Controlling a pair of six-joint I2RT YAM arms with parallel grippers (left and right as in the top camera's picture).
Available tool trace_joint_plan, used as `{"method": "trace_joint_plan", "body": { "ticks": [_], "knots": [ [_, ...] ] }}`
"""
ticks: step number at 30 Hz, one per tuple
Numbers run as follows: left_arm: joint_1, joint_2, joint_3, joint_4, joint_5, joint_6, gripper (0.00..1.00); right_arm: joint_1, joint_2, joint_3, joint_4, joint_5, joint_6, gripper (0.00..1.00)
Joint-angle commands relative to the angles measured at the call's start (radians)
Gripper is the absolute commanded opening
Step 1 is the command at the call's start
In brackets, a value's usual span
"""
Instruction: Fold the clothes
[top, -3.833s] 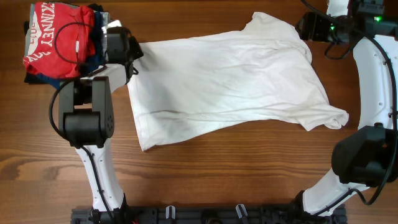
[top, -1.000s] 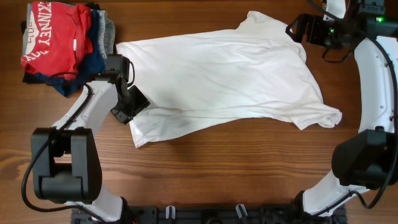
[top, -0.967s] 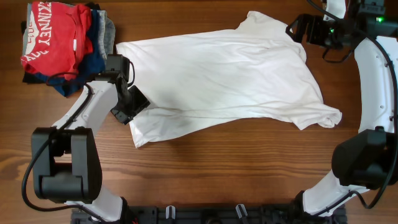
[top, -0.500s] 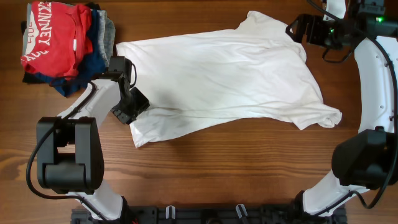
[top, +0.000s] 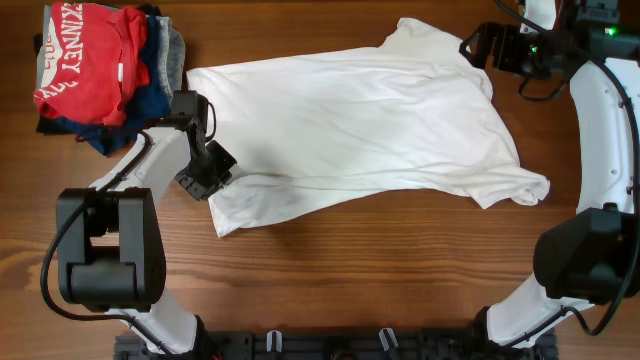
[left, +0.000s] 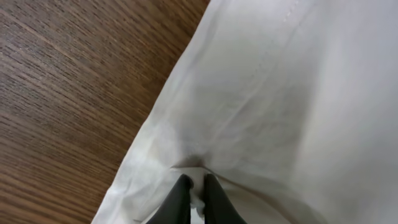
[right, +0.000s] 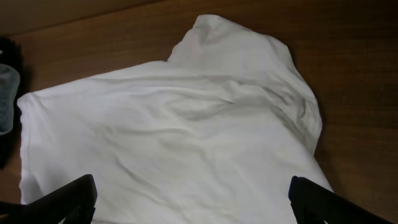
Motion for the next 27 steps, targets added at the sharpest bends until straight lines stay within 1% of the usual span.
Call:
{"method": "trace_joint_plan", "body": {
  "ticks": [1,5,6,8,10,14,16,19,23,27],
  "knots": [
    [0.005,0.007,-0.006,-0.007,0.015,-0.002,0.04,0.010,-0.030,0.010,0.003,-0.019,0.005,1.00],
    [0.005,-0.003,-0.001,-0.035,0.025,-0.001,0.04,0.010,-0.030,0.010,0.002,-0.020,0.006,1.00],
    [0.006,-0.013,0.005,-0.049,0.037,0.000,0.04,0.010,-0.030,0.010,0.001,-0.020,0.006,0.98],
    [0.006,-0.047,0.023,-0.100,0.053,0.002,0.04,0.010,-0.030,0.010,-0.019,-0.019,0.008,0.87],
    [0.006,-0.101,0.038,-0.149,0.051,0.010,0.04,0.010,-0.032,0.010,-0.055,0.009,0.024,0.79],
    [0.006,-0.245,0.043,-0.201,0.032,0.009,0.04,0.010,-0.039,0.011,-0.119,0.069,0.087,0.79],
    [0.006,-0.345,0.043,-0.212,0.017,0.009,0.04,0.009,-0.048,0.011,-0.142,0.075,0.113,0.80],
    [0.006,-0.442,0.043,-0.211,0.002,0.009,0.04,0.009,-0.067,0.011,-0.177,0.107,0.162,0.80],
    [0.004,-0.529,0.043,-0.218,0.000,0.009,0.04,0.008,-0.098,0.011,-0.304,0.253,0.341,0.81],
    [0.002,-0.549,0.043,-0.222,-0.002,0.009,0.04,0.006,-0.103,0.009,-0.423,0.390,0.482,0.80]
  ]
}}
